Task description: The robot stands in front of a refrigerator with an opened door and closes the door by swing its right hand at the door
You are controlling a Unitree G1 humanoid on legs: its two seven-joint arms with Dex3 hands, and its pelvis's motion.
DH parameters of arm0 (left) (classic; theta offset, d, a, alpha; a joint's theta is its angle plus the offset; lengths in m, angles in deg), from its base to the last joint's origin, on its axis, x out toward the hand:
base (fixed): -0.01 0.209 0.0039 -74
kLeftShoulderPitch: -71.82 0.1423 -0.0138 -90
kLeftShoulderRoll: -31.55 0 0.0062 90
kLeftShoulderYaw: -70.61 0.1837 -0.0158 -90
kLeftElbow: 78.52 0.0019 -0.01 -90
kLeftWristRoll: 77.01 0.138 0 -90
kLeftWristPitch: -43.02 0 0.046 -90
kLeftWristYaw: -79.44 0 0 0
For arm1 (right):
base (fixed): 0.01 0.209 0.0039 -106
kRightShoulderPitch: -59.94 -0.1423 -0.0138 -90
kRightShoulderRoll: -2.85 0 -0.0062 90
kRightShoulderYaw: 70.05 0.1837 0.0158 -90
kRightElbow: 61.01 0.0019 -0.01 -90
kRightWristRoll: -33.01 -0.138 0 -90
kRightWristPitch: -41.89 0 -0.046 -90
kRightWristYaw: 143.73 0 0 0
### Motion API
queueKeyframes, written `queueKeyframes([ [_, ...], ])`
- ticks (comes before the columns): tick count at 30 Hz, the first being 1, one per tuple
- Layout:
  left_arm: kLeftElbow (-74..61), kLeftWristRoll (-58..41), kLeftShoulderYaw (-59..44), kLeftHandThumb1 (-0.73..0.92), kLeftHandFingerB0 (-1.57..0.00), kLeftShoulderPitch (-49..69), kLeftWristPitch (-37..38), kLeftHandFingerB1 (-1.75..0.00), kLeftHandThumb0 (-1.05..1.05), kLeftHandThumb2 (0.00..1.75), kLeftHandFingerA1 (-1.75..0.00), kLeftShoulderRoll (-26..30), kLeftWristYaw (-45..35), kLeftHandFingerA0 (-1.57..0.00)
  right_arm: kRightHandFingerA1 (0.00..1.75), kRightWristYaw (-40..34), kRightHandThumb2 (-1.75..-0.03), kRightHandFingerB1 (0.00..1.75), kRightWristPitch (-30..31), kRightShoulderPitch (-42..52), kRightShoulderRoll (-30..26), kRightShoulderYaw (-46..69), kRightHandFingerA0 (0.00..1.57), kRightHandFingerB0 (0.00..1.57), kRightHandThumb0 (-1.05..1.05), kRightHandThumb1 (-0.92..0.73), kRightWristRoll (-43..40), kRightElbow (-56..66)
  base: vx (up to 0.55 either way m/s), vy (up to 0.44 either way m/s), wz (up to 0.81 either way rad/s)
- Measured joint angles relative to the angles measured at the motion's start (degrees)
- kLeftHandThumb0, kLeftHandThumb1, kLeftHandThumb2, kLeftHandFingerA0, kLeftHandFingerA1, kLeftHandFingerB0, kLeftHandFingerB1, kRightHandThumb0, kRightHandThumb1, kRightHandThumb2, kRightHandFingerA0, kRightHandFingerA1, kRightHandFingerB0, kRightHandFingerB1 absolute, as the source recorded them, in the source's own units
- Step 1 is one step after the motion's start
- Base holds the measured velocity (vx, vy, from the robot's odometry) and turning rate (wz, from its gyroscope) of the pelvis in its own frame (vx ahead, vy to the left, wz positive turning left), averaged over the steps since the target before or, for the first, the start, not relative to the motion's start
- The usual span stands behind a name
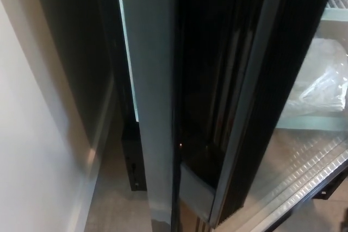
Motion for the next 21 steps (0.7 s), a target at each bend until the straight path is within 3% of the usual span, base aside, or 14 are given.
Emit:
queueKeyframes([
  [5,-0.3,-0.2,-0.2,0.8,-0.34,0.1,0.5,-0.32,-0.63,0.66,-0.36,0.0,-0.4,-0.43,0.13,3.9,-0.69,0.22,3.8,-8.0,0.2,-2.7,0.08,0.11,-0.58,-0.8,4.3,-4.8,0.0,0.0,0.0],
  [6,-0.4,-0.2,-0.2,0.79,-0.35,0.2,0.7,-0.33,-0.64,0.66,-0.36,0.0,-0.5,-0.44,0.19,5.0,-1.0,0.26,5.1,-9.8,0.2,-3.4,0.0,0.11,-0.7,-0.72,5.3,-6.3,0.0,0.0,0.0],
  [9,-0.5,-0.5,-0.3,0.78,-0.36,0.5,0.9,-0.33,-0.65,0.66,-0.37,0.0,-0.7,-0.45,0.2,5.9,-1.01,0.27,6.7,-14.2,0.2,-4.0,0.0,0.12,-0.7,-0.72,6.9,-10.2,0.0,0.0,0.0],
  [10,-0.5,-0.5,-0.3,0.79,-0.35,0.4,0.9,-0.33,-0.62,0.66,-0.36,0.0,-0.8,-0.44,0.2,6.0,-0.67,0.23,6.9,-15.7,0.2,-4.1,0.04,0.09,-0.63,-0.9,7.3,-11.6,0.0,0.0,0.0],
  [12,-0.6,-0.7,-0.3,0.79,-0.35,0.3,0.9,-0.33,-0.62,0.66,-0.36,0.0,-0.9,-0.44,0.2,6.1,-0.67,0.23,7.5,-19.1,0.1,-4.4,0.04,0.09,-0.63,-0.9,8.3,-15.1,0.0,0.0,0.0],
  [13,-0.7,-0.8,-0.3,0.66,-0.21,0.3,0.9,-0.44,-0.6,1.02,-0.52,0.0,-1.0,-0.36,0.25,6.1,-1.01,0.31,7.9,-21.7,0.1,-4.6,0.0,0.1,-0.7,-0.72,8.9,-17.7,0.0,0.0,0.0],
  [14,-0.7,-0.9,-0.3,0.66,-0.21,0.3,0.9,-0.44,-0.6,1.02,-0.52,0.0,-1.0,-0.36,0.25,6.1,-1.01,0.31,8.2,-23.4,0.0,-4.7,0.0,0.1,-0.7,-0.72,9.4,-19.3,0.0,0.0,0.0],
  [15,-0.8,-0.9,-0.3,0.78,-0.36,0.3,0.9,-0.33,-0.65,0.66,-0.36,0.0,-1.0,-0.44,0.25,6.1,-0.99,0.31,8.4,-24.9,0.0,-4.9,0.01,0.1,-0.71,-0.71,9.7,-20.8,0.0,0.0,0.0],
  [18,-0.8,-1.0,-0.2,0.78,-0.36,0.2,0.9,-0.33,-0.65,0.66,-0.36,0.0,-1.1,-0.44,0.25,6.2,-0.99,0.31,9.2,-30.3,0.0,-5.4,0.01,0.1,-0.71,-0.71,10.9,-26.1,0.0,0.0,0.0],
  [19,-0.8,-1.0,-0.2,0.67,-0.22,0.1,0.9,-0.44,-0.61,1.02,-0.52,0.0,-1.1,-0.36,0.27,6.2,-1.01,0.26,9.4,-31.1,0.0,-5.5,0.05,0.06,-0.71,-0.73,11.1,-26.9,0.0,0.0,0.0],
  [21,-0.8,-1.0,-0.2,0.66,-0.22,-0.1,0.9,-0.44,-0.6,1.02,-0.52,0.0,-1.1,-0.36,0.27,6.2,-1.01,0.27,9.8,-33.9,0.0,-5.7,0.05,0.06,-0.71,-0.74,11.6,-29.8,0.0,0.0,0.0],
])
